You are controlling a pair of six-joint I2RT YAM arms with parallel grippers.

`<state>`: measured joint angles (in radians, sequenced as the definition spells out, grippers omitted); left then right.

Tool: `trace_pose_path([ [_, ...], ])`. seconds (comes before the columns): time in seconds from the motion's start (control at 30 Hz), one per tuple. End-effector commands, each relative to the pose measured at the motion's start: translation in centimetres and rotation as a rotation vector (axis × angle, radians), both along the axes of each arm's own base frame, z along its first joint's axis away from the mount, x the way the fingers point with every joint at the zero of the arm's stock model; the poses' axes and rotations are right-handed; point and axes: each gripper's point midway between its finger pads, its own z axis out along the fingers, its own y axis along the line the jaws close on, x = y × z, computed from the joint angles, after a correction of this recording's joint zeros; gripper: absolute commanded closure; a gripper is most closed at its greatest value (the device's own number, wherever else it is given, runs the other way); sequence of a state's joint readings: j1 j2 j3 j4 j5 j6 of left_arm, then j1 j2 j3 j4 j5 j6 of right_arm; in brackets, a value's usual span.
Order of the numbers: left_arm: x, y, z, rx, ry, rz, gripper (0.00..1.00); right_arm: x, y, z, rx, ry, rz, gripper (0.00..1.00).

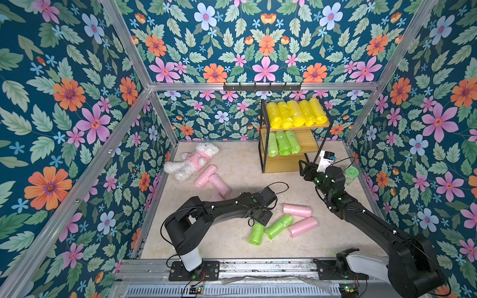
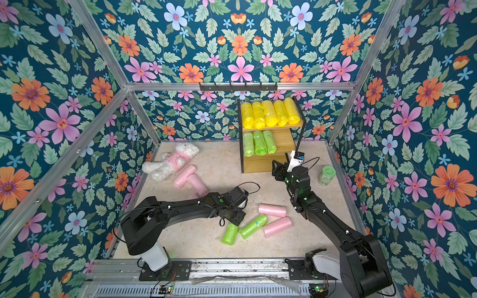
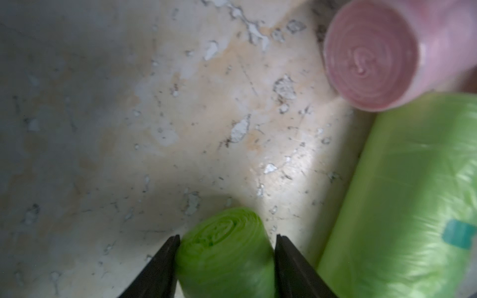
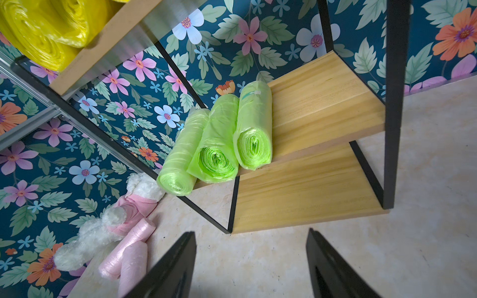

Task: Sort the rolls of trash bags by color and place them on the shelf
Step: Pick up the roll of trash bags from the center of the board.

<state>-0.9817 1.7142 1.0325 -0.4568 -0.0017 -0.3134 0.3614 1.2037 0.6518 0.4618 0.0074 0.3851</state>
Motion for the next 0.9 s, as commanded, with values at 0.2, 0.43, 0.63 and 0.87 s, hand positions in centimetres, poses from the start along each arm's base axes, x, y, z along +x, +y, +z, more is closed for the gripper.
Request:
trace_pose_path([
  [0.2,-0.1,2.0,-1.1,0.057,0.013,0.091,0.23,0.2,0.2,0.0,0.017,-0.007,0.001,0.28],
  [0.43,-1.3,2.8,-1.2,0.038,0.049,0.149,0.21,0.3,0.2,-0.5,0.022,0.0,0.003,0.28],
  [0.63,-2.4,2.9,-1.2,0.02,0.074,0.174,0.27,0.2,0.3,-0.8,0.024,0.004,0.004,0.28],
  [0.87,-1.4,2.6,-0.9,-0.008,0.014,0.2,0.5,0.1,0.6,-0.6,0.042,0.003,0.022,0.29],
])
